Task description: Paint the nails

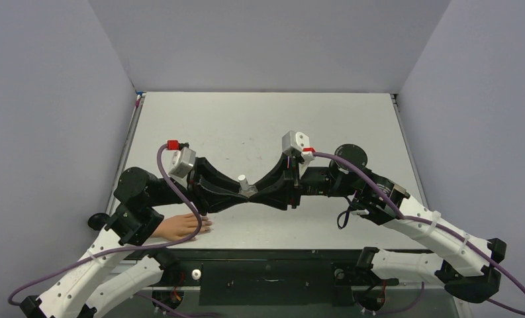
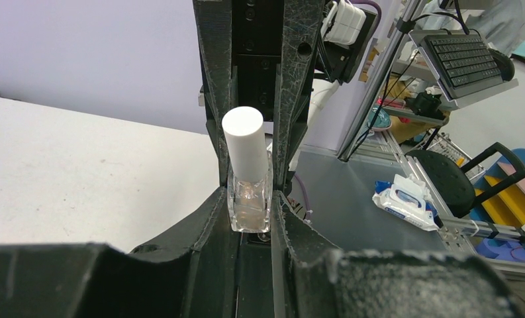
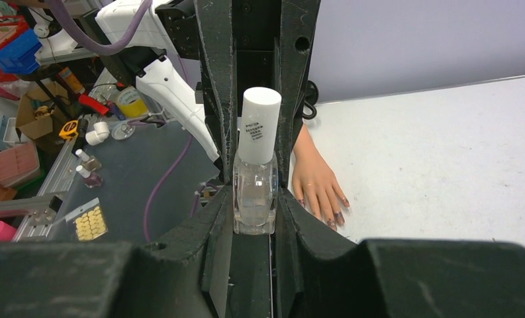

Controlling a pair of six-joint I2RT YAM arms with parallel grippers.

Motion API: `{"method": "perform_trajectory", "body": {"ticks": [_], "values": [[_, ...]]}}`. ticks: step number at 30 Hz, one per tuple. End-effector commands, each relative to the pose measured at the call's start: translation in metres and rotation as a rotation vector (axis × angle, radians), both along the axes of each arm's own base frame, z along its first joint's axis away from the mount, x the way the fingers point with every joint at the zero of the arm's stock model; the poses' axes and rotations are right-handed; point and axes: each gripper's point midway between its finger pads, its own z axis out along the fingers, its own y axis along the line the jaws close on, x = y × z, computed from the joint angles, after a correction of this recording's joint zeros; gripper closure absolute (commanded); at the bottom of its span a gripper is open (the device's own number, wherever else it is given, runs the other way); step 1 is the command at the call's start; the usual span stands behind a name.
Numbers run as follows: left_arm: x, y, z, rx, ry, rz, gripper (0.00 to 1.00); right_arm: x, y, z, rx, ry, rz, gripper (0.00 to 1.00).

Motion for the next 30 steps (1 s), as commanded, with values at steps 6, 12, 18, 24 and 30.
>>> {"method": "perform_trajectory", "body": {"ticks": [6, 12, 18, 24, 30], "values": [[0.003, 0.006, 0.016, -0.034, -0.061, 0.057, 0.74, -0.005, -0.001, 0.009, 0.044, -0.043, 0.012, 1.00], [0.000, 0.011, 0.003, 0.047, -0.050, 0.072, 0.47, -0.004, -0.007, 0.004, 0.044, -0.043, -0.014, 1.00], [-0.010, 0.016, 0.006, 0.067, -0.042, 0.044, 0.38, -0.005, -0.015, 0.002, 0.062, -0.029, -0.035, 1.00], [-0.013, 0.012, 0.019, 0.041, -0.032, 0.004, 0.45, -0.010, -0.016, 0.001, 0.071, -0.019, -0.016, 1.00], [-0.009, 0.004, 0.018, 0.033, -0.008, -0.023, 0.51, -0.013, -0.016, 0.003, 0.077, -0.027, -0.003, 1.00]]}}
